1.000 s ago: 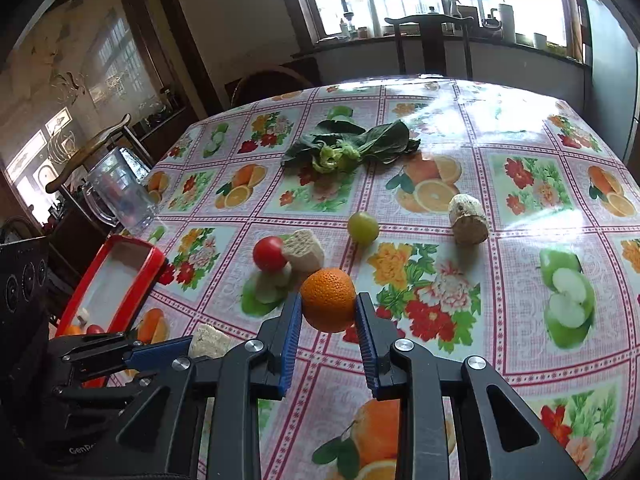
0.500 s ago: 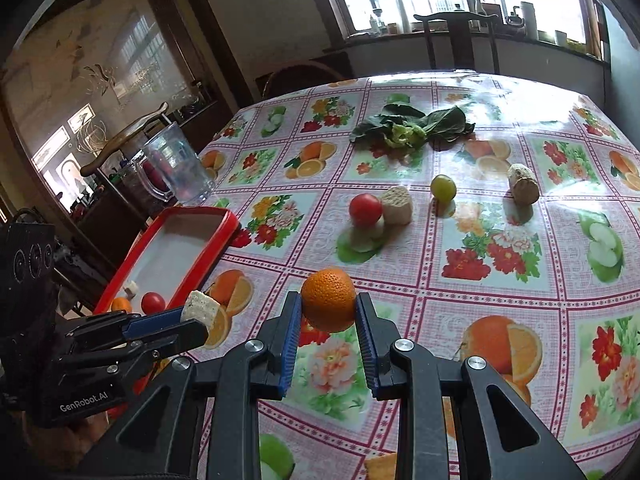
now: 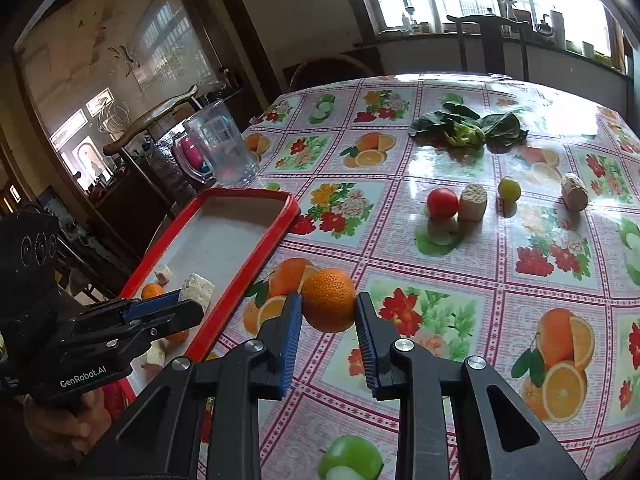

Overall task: Organize fruits
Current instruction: 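Carry the bread roll and orange over the red tray and open both grippers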

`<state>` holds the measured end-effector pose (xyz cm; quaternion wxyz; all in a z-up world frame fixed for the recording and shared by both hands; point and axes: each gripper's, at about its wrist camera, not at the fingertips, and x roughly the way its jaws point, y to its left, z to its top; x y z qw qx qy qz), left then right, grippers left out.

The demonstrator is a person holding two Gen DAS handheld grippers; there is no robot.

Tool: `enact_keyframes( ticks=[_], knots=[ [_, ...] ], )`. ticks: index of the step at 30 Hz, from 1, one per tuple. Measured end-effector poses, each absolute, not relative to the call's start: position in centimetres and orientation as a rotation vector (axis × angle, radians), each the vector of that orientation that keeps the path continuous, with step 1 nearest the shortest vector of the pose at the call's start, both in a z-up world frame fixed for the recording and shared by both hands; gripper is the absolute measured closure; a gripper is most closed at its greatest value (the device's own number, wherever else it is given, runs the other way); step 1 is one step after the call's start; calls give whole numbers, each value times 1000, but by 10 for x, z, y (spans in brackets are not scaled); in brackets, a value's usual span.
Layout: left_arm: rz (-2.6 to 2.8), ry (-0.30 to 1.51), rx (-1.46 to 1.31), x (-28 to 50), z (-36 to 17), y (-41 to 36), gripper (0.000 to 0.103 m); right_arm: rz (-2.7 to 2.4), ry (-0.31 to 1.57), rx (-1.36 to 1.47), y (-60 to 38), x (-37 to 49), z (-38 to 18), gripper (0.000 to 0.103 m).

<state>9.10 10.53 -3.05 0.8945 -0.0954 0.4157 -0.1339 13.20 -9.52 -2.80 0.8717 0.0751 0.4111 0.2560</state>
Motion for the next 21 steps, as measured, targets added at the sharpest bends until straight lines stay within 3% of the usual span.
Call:
enact_keyframes(
  ticks=[21],
  knots=[
    [-167,842,-253,90,-31,184,81,656,881,107,-10,141,-27,76]
  ],
)
